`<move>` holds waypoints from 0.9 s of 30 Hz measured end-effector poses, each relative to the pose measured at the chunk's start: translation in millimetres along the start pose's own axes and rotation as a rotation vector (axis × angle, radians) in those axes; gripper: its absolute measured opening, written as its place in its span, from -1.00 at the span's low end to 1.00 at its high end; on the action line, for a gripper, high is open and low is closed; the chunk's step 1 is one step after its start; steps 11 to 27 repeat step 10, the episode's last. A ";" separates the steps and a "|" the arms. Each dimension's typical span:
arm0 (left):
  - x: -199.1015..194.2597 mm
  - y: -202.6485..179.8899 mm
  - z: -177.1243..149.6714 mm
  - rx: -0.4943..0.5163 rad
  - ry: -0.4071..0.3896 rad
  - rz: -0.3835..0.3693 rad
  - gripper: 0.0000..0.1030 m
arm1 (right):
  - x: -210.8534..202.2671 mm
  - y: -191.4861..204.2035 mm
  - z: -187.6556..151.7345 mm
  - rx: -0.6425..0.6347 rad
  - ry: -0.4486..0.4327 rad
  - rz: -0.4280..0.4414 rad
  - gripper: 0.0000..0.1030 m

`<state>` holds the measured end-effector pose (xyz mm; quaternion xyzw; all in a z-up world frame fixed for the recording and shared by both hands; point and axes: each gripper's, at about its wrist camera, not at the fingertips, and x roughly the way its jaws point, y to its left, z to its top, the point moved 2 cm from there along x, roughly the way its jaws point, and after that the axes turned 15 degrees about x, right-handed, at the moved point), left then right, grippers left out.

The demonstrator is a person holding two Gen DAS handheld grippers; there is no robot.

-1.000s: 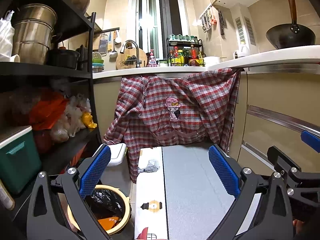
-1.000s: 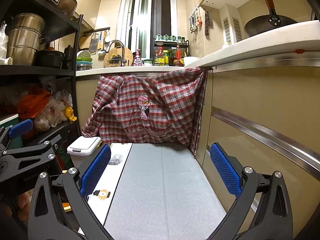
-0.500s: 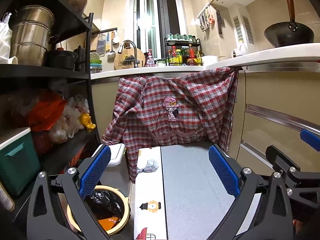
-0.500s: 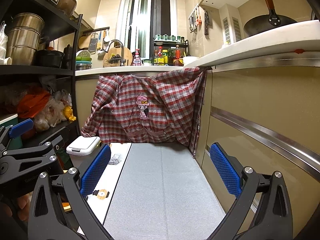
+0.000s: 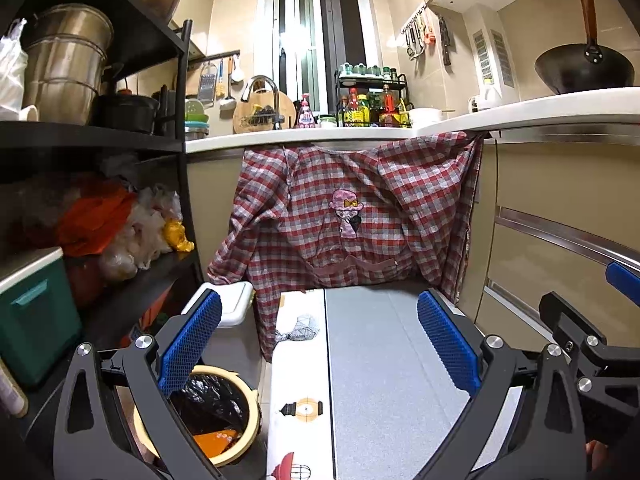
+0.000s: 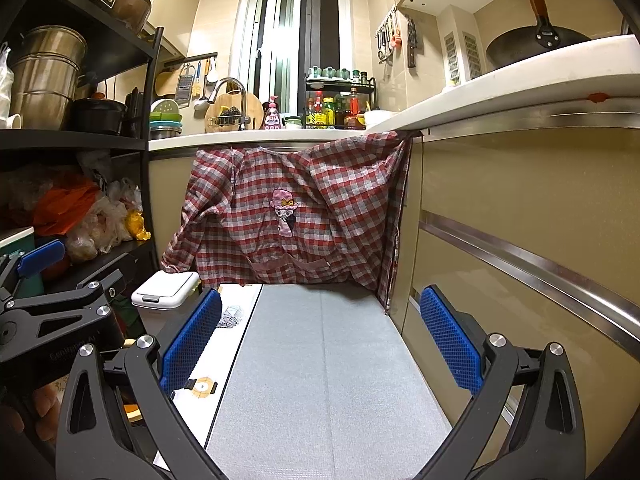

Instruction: Collect trash

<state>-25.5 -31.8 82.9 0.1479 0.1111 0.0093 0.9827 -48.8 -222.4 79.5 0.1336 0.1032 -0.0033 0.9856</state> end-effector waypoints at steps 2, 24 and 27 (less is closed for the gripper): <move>0.3 1.4 -0.8 -0.002 0.001 0.000 0.85 | 1.5 -3.1 -0.1 0.002 0.001 0.000 0.90; 2.6 3.4 -4.4 0.011 0.006 -0.022 0.85 | 4.7 -8.0 -2.5 0.001 0.008 -0.001 0.90; 2.6 3.4 -4.4 0.011 0.006 -0.022 0.85 | 4.7 -8.0 -2.5 0.001 0.008 -0.001 0.90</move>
